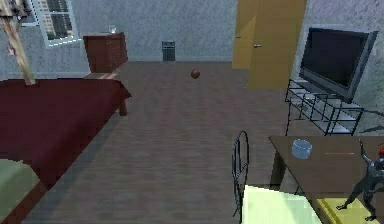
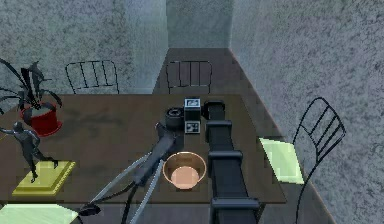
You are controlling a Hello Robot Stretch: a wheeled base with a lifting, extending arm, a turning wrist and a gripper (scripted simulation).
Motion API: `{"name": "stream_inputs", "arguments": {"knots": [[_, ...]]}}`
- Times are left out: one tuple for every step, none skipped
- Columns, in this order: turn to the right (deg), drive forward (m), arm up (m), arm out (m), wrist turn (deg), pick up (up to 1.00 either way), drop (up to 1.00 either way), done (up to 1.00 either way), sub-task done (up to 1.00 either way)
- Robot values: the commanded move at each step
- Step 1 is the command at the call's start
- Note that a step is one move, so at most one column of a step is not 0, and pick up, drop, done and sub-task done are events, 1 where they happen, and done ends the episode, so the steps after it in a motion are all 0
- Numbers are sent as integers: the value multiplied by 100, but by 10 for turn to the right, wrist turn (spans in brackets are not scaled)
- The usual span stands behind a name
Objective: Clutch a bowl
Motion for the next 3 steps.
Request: {"name": "stream_inputs", "arguments": {"knots": [[0, 0, 0, 0, 450, 0, 0, 0, 0], [0, 0, 0, 0, 450, 0, 0, 0, 0], [0, 0, 0, 0, 300, 0, 0, 0, 0]]}}
